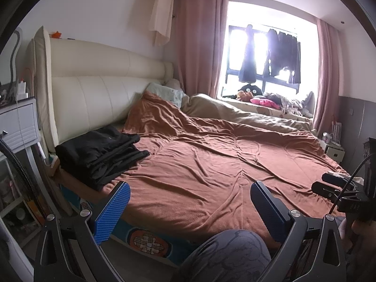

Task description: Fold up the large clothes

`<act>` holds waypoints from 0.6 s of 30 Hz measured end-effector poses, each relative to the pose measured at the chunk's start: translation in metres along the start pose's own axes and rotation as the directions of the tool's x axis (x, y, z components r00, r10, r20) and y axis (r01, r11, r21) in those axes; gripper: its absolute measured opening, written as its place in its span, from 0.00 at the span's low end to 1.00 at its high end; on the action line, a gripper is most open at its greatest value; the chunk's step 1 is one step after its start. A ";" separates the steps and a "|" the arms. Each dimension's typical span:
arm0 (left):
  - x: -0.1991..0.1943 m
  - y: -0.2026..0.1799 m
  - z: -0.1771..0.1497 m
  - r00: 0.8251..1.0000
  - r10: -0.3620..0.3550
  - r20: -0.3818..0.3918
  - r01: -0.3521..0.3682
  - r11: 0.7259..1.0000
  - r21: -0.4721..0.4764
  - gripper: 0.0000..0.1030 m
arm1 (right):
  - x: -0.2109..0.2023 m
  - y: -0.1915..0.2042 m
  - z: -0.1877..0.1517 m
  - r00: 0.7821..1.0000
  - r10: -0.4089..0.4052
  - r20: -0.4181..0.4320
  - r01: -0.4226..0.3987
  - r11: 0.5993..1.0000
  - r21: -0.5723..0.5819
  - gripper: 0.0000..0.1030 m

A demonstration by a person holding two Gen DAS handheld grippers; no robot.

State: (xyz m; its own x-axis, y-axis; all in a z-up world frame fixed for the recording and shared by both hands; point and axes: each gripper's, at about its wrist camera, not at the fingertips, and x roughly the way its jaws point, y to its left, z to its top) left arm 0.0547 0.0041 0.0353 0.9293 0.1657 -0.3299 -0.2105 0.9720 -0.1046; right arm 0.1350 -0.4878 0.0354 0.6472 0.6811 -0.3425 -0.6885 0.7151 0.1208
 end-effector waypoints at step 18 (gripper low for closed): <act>-0.004 0.004 0.003 1.000 0.021 0.000 -0.021 1.000 -0.005 1.00 | -0.001 -0.003 0.000 1.000 -0.014 -0.004 0.013 1.000 -0.012 1.00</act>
State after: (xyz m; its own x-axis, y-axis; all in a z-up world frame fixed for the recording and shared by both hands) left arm 0.0512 0.0080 0.0390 0.9248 0.1863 -0.3318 -0.2317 0.9674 -0.1026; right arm 0.1366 -0.4910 0.0349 0.6552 0.6708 -0.3475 -0.6838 0.7221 0.1046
